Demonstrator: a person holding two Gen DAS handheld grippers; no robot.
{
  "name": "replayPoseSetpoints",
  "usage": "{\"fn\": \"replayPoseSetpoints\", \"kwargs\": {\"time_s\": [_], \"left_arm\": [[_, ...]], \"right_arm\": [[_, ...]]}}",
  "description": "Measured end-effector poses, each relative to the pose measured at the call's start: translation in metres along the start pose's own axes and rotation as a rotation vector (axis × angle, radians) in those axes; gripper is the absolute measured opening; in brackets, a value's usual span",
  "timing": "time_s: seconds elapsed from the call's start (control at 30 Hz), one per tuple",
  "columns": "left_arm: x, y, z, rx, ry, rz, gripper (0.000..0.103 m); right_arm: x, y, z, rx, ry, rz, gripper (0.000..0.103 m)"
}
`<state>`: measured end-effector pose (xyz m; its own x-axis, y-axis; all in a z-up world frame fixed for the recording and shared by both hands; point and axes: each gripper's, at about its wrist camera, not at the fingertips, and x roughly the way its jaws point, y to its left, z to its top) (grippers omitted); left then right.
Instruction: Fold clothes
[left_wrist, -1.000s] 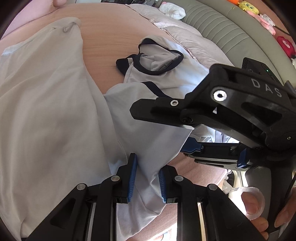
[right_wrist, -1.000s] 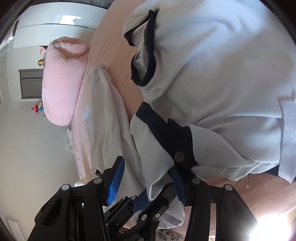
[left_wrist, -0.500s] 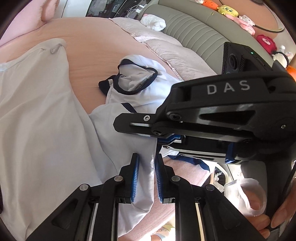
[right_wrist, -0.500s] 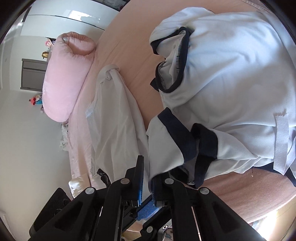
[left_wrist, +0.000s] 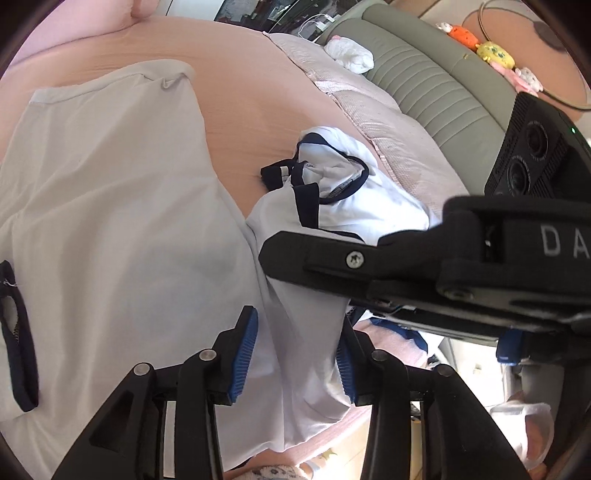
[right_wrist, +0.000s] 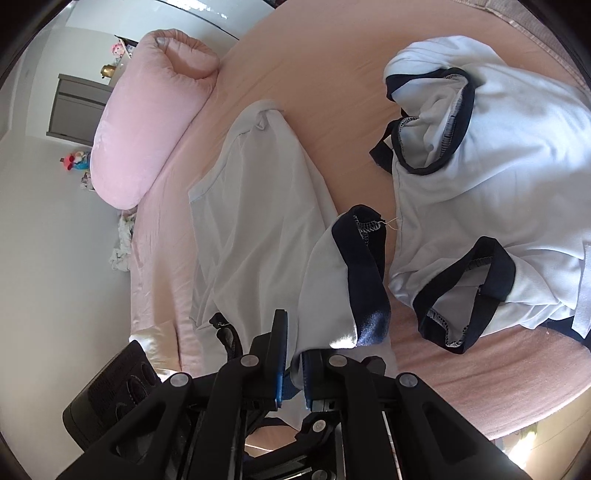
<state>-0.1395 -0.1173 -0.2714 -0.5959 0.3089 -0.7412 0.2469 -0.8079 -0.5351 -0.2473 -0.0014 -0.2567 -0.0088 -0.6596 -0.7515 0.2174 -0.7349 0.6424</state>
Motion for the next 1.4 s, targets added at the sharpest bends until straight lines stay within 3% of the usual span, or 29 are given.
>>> {"fn": "replayPoseSetpoints", "kwargs": {"time_s": [0.23,0.3,0.33,0.5,0.63,0.67,0.73,0.77,0.8,1.03,1.4], "left_arm": [[-0.002,0.025,0.001,-0.117,-0.059,-0.047,0.036],[0.003,0.026,0.006,-0.124,-0.073,-0.061,0.015],[0.004,0.027,0.008,-0.131,-0.079,-0.067,0.013],[0.013,0.029,0.018,-0.149,-0.086,-0.053,0.010],[0.013,0.038,0.017,-0.169,-0.068,-0.045,0.010],[0.011,0.041,0.016,-0.176,-0.067,-0.045,0.010],[0.010,0.045,0.016,-0.182,-0.060,-0.034,0.010],[0.009,0.047,0.017,-0.183,-0.058,-0.021,0.010],[0.009,0.049,0.017,-0.185,-0.055,-0.015,0.010],[0.005,0.055,0.017,-0.192,-0.037,-0.019,0.010],[-0.002,0.061,0.015,-0.200,-0.010,-0.028,0.010]], "right_arm": [[0.006,0.007,-0.001,0.028,0.032,0.045,0.006],[0.007,0.007,-0.001,0.037,0.041,0.066,0.006],[0.008,0.007,-0.001,0.038,0.048,0.075,0.006],[0.010,0.012,-0.004,0.019,0.073,0.088,0.009],[0.004,0.022,-0.011,-0.051,0.078,0.023,0.009],[0.001,0.022,-0.014,-0.065,0.070,0.010,0.013],[-0.006,0.020,-0.020,-0.086,0.048,-0.014,0.034],[-0.009,0.018,-0.024,-0.096,0.034,-0.026,0.050],[-0.013,0.016,-0.028,-0.107,0.020,-0.038,0.056],[-0.025,-0.009,-0.050,-0.110,-0.032,-0.034,0.056],[-0.001,-0.018,-0.082,-0.203,-0.049,-0.188,0.056]]}}
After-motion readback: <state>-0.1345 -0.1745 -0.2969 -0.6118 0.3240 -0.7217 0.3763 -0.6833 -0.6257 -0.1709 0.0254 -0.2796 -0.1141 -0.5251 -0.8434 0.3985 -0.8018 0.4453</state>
